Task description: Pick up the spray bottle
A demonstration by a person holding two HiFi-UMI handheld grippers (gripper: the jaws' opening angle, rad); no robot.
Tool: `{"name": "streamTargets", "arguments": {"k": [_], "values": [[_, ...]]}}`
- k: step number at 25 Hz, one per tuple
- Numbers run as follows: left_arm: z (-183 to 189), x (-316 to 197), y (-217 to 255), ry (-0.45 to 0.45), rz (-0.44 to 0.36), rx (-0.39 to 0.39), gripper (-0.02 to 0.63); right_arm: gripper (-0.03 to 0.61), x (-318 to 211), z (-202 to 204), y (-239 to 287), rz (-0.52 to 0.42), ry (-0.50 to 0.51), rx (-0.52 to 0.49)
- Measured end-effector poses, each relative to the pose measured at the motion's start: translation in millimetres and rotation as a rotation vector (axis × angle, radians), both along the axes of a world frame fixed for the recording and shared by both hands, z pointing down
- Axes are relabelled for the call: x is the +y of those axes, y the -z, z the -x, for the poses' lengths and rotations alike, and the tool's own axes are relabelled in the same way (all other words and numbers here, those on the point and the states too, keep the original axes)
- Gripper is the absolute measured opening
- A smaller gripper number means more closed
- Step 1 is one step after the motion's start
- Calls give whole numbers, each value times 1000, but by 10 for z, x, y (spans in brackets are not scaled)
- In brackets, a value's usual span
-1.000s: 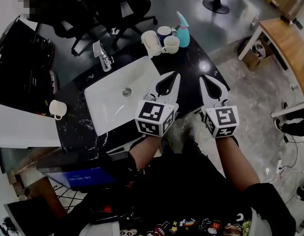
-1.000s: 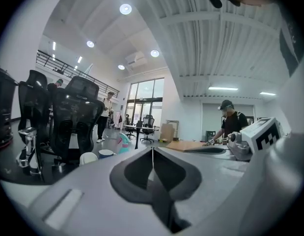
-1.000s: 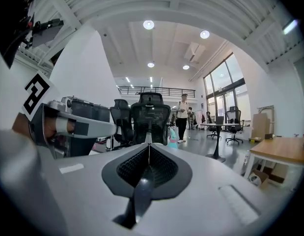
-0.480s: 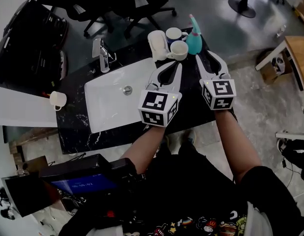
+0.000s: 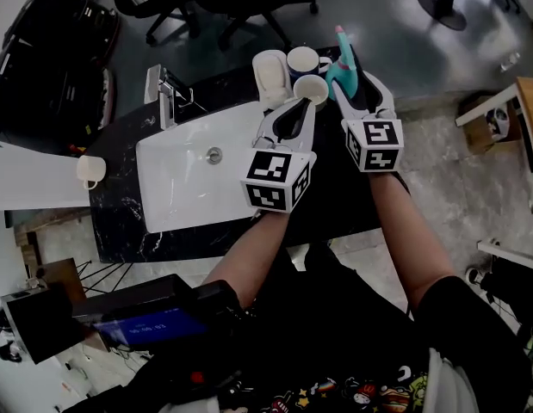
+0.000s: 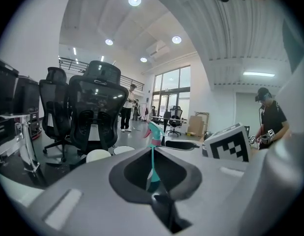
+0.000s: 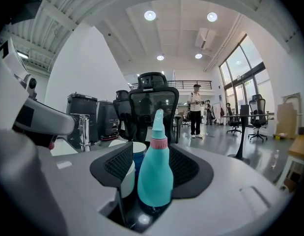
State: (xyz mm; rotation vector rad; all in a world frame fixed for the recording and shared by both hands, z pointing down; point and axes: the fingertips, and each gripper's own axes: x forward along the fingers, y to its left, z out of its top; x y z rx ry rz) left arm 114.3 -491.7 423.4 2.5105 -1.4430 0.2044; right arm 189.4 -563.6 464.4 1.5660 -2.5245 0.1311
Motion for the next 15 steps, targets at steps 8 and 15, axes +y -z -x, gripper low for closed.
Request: {"name": "streamTargets", "arguments": {"k": [8, 15], "values": [[30, -202, -137, 27, 23, 4, 6, 261, -422, 106, 4, -28, 25, 18], [50, -248, -161, 22, 33, 3, 6, 196, -540, 85, 2, -31, 6, 38]]}}
